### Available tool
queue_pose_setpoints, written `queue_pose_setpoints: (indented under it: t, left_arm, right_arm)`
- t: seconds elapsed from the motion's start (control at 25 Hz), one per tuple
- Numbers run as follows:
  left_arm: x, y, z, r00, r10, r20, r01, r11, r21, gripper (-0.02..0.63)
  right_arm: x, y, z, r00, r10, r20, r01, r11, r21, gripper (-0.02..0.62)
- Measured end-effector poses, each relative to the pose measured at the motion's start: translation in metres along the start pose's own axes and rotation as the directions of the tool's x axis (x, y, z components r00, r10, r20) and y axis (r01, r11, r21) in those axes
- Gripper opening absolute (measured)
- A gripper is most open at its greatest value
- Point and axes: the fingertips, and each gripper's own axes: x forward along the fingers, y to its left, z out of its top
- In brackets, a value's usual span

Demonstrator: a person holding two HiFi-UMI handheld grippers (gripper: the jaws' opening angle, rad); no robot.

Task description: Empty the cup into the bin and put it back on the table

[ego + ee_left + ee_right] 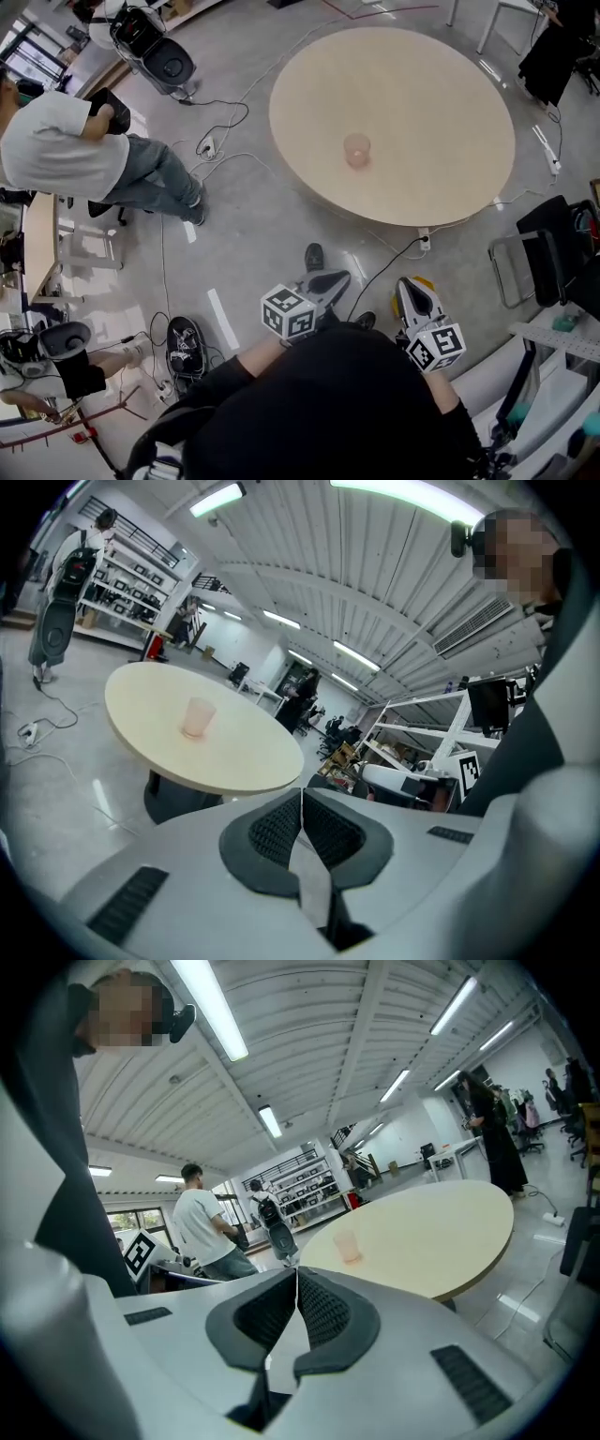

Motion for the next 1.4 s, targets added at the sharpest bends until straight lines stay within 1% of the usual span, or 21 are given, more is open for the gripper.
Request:
queue_pose_setpoints:
  t: [0.04, 0.12, 0.2, 0.24, 0.32, 0.4, 0.48, 0.56, 0.68, 0.76, 0.84, 1.0, 1.12, 1.2, 1.24, 1.28, 1.32, 1.4]
  left_arm:
    - [0.003, 0.002, 0.008, 0.999, -0.035, 0.019, 0.035, 0.999, 0.014, 0.025]
    - [0.011, 0.005, 0.026, 0.992, -0.115, 0.048, 0.111, 0.991, 0.071, 0.025]
    - [0.023, 0.013, 0.045, 0.982, -0.186, 0.042, 0.180, 0.975, 0.131, 0.025]
    - [0.029, 0.020, 0.053, 0.976, -0.217, 0.033, 0.210, 0.967, 0.145, 0.025]
    - [0.039, 0.038, 0.072, 0.965, -0.262, 0.018, 0.257, 0.955, 0.150, 0.025]
    - [0.047, 0.064, 0.094, 0.957, -0.290, 0.014, 0.286, 0.949, 0.136, 0.025]
    - [0.053, 0.094, 0.118, 0.951, -0.310, 0.010, 0.307, 0.944, 0.121, 0.025]
    - [0.057, 0.128, 0.142, 0.946, -0.325, -0.002, 0.323, 0.939, 0.116, 0.025]
    - [0.058, 0.180, 0.169, 0.943, -0.331, -0.036, 0.333, 0.933, 0.134, 0.025]
    - [0.061, 0.210, 0.178, 0.944, -0.321, -0.071, 0.329, 0.929, 0.171, 0.026]
    - [0.065, 0.236, 0.185, 0.947, -0.306, -0.101, 0.321, 0.924, 0.207, 0.026]
    - [0.083, 0.279, 0.198, 0.945, -0.289, -0.155, 0.320, 0.916, 0.243, 0.026]
    - [0.101, 0.301, 0.202, 0.942, -0.274, -0.195, 0.321, 0.905, 0.278, 0.026]
    - [0.114, 0.313, 0.204, 0.940, -0.255, -0.225, 0.317, 0.897, 0.308, 0.033]
    - [0.123, 0.317, 0.204, 0.939, -0.241, -0.244, 0.315, 0.889, 0.332, 0.062]
    - [0.131, 0.318, 0.203, 0.937, -0.227, -0.266, 0.314, 0.879, 0.357, 0.118]
    - [0.139, 0.319, 0.200, 0.933, -0.214, -0.290, 0.317, 0.870, 0.378, 0.157]
    - [0.148, 0.320, 0.193, 0.921, -0.194, -0.337, 0.325, 0.861, 0.392, 0.170]
  right_arm:
    - [0.006, -0.004, 0.000, 1.000, -0.016, -0.002, 0.016, 1.000, 0.001, 0.015]
    - [0.023, -0.011, 0.001, 0.999, -0.042, -0.015, 0.042, 0.999, 0.000, 0.017]
    - [0.045, -0.019, 0.005, 0.997, -0.068, -0.028, 0.068, 0.998, -0.001, 0.015]
    - [0.056, -0.022, 0.008, 0.996, -0.082, -0.033, 0.082, 0.997, 0.000, 0.015]
    - [0.079, -0.029, 0.014, 0.992, -0.120, -0.035, 0.120, 0.993, 0.000, 0.017]
    - [0.104, -0.039, 0.022, 0.985, -0.169, -0.036, 0.170, 0.985, 0.018, 0.017]
    - [0.130, -0.053, 0.030, 0.973, -0.226, -0.041, 0.228, 0.972, 0.063, 0.017]
    - [0.159, -0.065, 0.038, 0.958, -0.284, -0.045, 0.287, 0.950, 0.123, 0.017]
    - [0.197, -0.081, 0.046, 0.927, -0.372, -0.052, 0.375, 0.908, 0.188, 0.017]
    - [0.214, -0.088, 0.047, 0.905, -0.420, -0.071, 0.425, 0.886, 0.185, 0.017]
    - [0.227, -0.095, 0.048, 0.890, -0.446, -0.095, 0.456, 0.878, 0.150, 0.017]
    - [0.248, -0.106, 0.048, 0.877, -0.459, -0.143, 0.471, 0.879, 0.066, 0.017]
    - [0.265, -0.113, 0.043, 0.876, -0.446, -0.184, 0.451, 0.892, -0.018, 0.018]
    - [0.278, -0.118, 0.039, 0.885, -0.421, -0.201, 0.418, 0.906, -0.058, 0.018]
    - [0.285, -0.123, 0.038, 0.892, -0.404, -0.202, 0.399, 0.915, -0.067, 0.018]
    - [0.289, -0.128, 0.038, 0.901, -0.385, -0.201, 0.379, 0.923, -0.069, 0.020]
    - [0.292, -0.132, 0.037, 0.909, -0.367, -0.199, 0.362, 0.930, -0.065, 0.025]
    - [0.298, -0.141, 0.034, 0.919, -0.342, -0.196, 0.339, 0.940, -0.048, 0.035]
